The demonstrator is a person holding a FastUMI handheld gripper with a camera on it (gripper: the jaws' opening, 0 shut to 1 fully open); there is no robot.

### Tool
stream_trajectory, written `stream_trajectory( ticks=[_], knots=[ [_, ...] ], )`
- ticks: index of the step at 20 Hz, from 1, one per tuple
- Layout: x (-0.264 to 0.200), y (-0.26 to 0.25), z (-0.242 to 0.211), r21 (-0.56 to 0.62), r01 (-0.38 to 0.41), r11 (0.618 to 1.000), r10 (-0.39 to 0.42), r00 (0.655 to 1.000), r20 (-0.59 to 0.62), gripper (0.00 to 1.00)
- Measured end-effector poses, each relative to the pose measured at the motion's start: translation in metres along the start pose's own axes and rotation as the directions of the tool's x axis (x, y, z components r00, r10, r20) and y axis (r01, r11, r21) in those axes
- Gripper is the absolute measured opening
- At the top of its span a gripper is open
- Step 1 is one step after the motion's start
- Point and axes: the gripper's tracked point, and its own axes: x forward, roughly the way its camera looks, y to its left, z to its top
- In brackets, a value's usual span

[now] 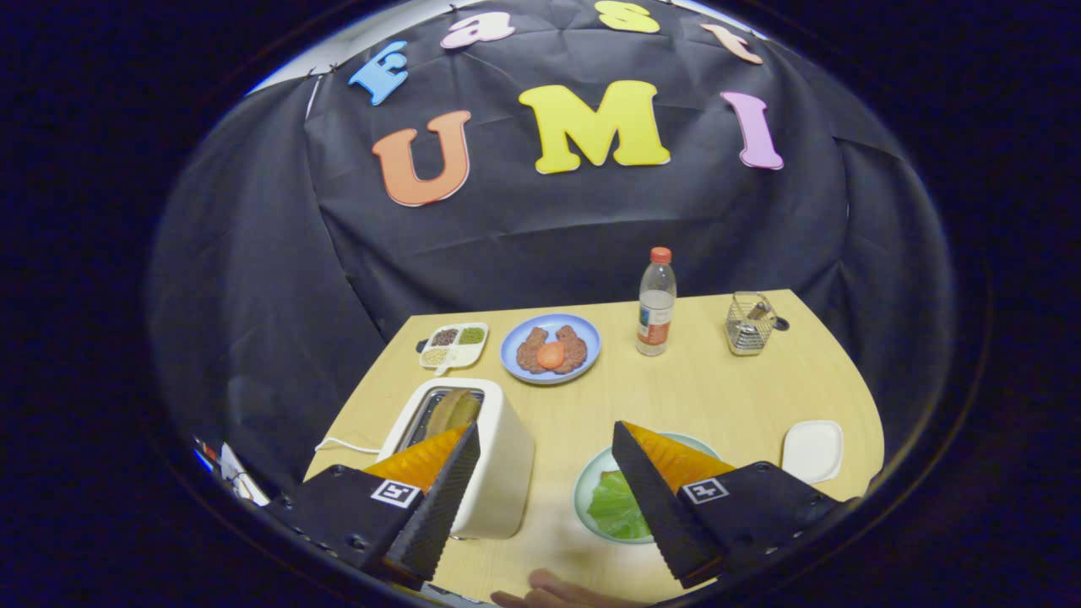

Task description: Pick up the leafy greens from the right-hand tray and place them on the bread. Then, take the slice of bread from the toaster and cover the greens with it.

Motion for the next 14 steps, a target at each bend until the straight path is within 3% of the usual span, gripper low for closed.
stream_trajectory(
  ticks=[5, 10, 14],
  knots=[
    [0.020, 0.050, 0.004, -0.045, -0.006, 0.999, 0.005, 1.000, -0.023, 0.96],
    [0.050, 0.073, -0.011, -0.042, 0.036, 0.998, -0.040, 0.995, -0.092, 0.94],
    [0.072, 0.076, -0.018, -0.055, 0.075, 0.996, -0.082, 0.986, -0.144, 0.84]
  ],
)
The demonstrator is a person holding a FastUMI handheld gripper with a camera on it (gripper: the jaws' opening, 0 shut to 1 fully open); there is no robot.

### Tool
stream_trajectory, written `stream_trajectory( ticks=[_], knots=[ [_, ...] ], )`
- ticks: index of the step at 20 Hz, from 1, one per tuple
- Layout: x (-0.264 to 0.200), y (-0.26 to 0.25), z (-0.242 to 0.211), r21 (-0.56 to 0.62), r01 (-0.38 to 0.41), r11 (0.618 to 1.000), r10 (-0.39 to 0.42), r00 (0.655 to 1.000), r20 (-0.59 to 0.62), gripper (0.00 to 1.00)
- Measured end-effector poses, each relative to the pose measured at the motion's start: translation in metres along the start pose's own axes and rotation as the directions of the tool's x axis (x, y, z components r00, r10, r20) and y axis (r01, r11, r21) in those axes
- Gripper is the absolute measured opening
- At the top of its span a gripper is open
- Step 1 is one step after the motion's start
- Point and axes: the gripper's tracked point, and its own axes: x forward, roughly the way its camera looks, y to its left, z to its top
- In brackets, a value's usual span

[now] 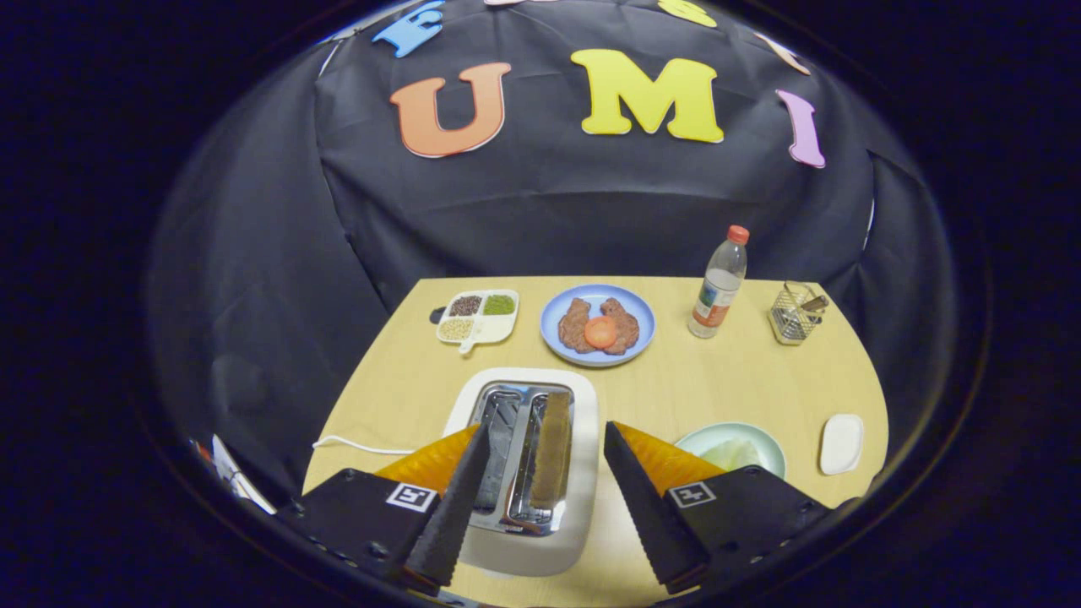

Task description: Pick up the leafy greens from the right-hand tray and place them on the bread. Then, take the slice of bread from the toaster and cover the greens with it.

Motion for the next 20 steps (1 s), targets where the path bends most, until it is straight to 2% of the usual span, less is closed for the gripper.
stream_trajectory(
  ticks=[5, 6, 8, 10, 12, 14, 15, 20],
  knots=[
    [0.017, 0.004, -0.005, -0.026, 0.034, 0.999, -0.035, 0.998, -0.056, 0.67],
    [0.021, 0.001, -0.007, -0.023, 0.054, 0.998, -0.055, 0.996, -0.069, 0.67],
    [0.025, 0.001, -0.011, -0.009, 0.062, 0.998, -0.063, 0.994, -0.095, 0.41],
    [0.027, -0.004, -0.018, -0.008, 0.074, 0.997, -0.074, 0.989, -0.127, 0.42],
    [0.024, -0.002, -0.017, 0.011, 0.065, 0.998, -0.063, 0.988, -0.139, 0.18],
    [0.022, -0.006, -0.014, 0.009, 0.068, 0.998, -0.066, 0.989, -0.135, 0.20],
    [0.019, -0.004, -0.014, 0.007, 0.058, 0.998, -0.057, 0.989, -0.138, 0.16],
    [-0.003, -0.005, -0.002, 0.015, 0.007, 1.000, -0.005, 0.994, -0.110, 0.16]
  ],
)
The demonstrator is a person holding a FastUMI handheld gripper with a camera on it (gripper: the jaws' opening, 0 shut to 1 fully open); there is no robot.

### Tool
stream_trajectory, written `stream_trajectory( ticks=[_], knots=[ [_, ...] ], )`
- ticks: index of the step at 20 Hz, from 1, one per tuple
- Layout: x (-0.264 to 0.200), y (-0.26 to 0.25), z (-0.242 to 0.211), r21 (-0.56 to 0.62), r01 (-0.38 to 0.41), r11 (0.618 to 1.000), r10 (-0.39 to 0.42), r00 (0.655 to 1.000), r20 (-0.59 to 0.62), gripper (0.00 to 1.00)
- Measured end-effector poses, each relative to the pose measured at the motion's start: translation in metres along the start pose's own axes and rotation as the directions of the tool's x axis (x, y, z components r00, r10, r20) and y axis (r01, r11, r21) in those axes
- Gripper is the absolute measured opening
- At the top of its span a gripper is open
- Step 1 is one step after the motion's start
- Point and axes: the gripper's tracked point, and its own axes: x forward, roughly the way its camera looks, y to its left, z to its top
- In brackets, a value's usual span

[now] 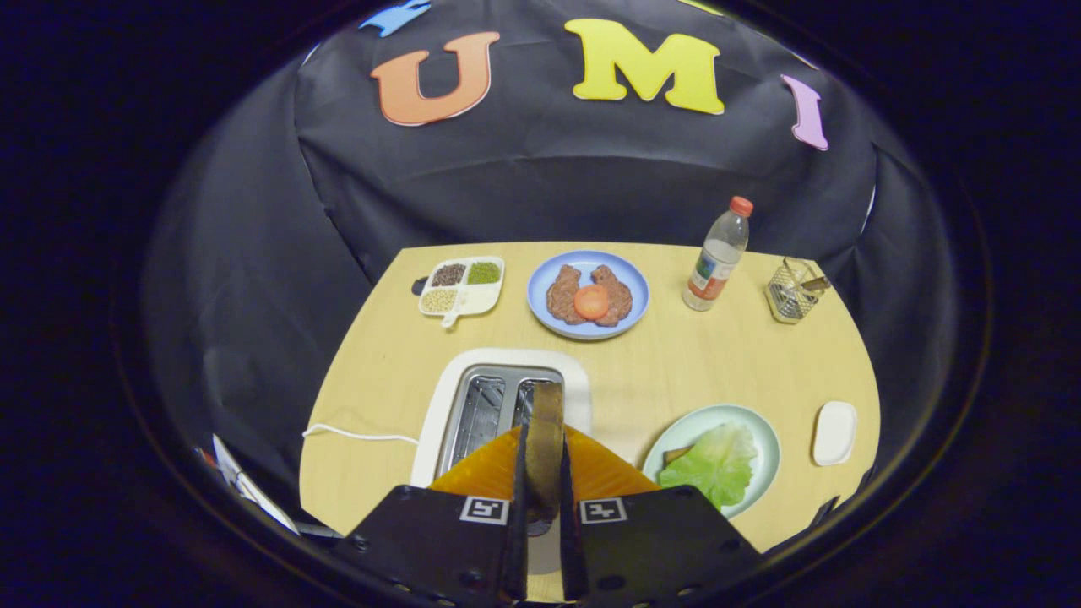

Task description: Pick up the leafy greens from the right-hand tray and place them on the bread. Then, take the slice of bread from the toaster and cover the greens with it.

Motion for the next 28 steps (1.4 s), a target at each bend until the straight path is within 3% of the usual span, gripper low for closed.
stream_trajectory(
  ticks=[3, 10, 17, 19, 24, 28],
  knots=[
    [-0.009, 0.002, 0.006, -0.012, -0.044, 0.999, 0.044, 0.999, 0.022, 0.11],
    [-0.055, -0.001, 0.032, 0.028, -0.150, 0.988, 0.146, 0.984, 0.102, 0.11],
    [-0.080, -0.052, 0.047, 0.130, -0.188, 0.974, 0.161, 0.968, 0.190, 0.11],
    [-0.075, -0.071, 0.043, 0.188, -0.204, 0.961, 0.166, 0.965, 0.201, 0.11],
    [-0.029, -0.133, 0.004, 0.302, -0.113, 0.947, 0.071, 0.987, 0.145, 0.11],
    [0.001, -0.154, -0.034, 0.394, -0.111, 0.913, 0.092, 0.993, 0.068, 0.11]
  ],
)
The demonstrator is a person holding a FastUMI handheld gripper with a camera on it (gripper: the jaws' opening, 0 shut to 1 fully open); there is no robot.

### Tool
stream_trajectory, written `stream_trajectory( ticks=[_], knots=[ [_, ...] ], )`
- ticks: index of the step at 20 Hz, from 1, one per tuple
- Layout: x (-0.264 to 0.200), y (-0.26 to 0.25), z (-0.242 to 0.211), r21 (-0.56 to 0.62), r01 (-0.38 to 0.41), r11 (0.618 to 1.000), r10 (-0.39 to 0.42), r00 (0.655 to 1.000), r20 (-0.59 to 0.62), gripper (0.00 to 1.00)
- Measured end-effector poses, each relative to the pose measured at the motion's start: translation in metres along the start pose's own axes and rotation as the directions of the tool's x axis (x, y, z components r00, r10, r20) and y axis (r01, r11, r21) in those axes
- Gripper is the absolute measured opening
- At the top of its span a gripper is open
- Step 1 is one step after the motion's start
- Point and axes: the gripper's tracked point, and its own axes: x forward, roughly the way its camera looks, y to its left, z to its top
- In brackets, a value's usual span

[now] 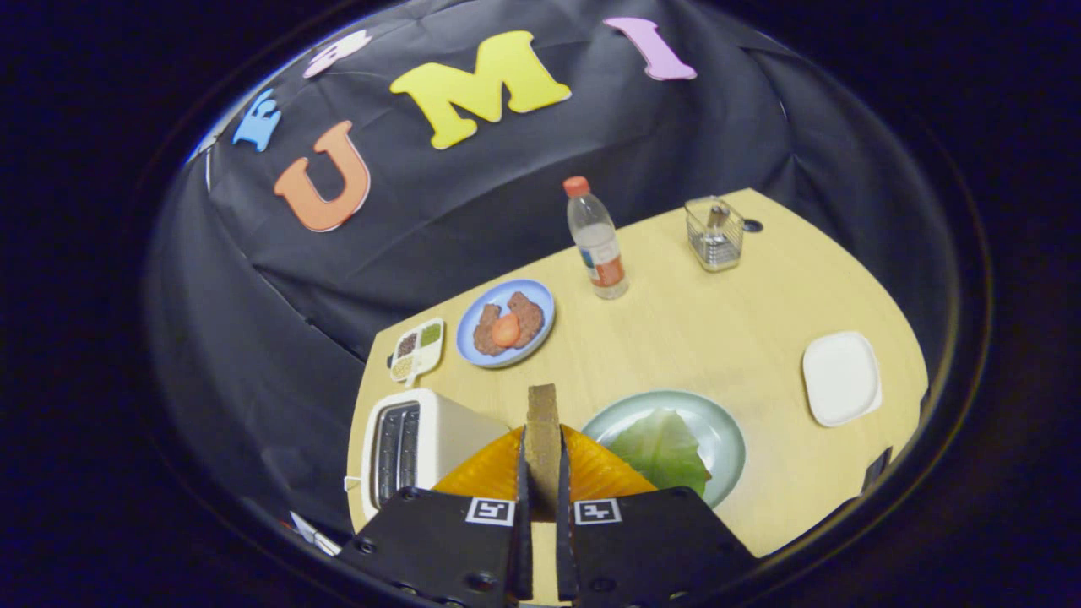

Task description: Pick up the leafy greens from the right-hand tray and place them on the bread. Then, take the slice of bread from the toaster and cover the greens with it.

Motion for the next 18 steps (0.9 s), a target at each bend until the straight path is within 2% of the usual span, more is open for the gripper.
stream_trajectory(
  ticks=[7, 14, 16, 18],
  knots=[
    [0.034, -0.043, -0.035, 0.014, 0.035, 0.999, -0.034, 0.994, -0.106, 0.11],
    [0.042, -0.073, -0.029, -0.034, 0.064, 0.997, -0.068, 0.989, -0.130, 0.11],
    [0.046, -0.088, -0.033, -0.042, 0.097, 0.994, -0.102, 0.984, -0.148, 0.13],
    [0.049, -0.095, -0.036, -0.040, 0.090, 0.995, -0.096, 0.982, -0.163, 0.16]
  ],
)
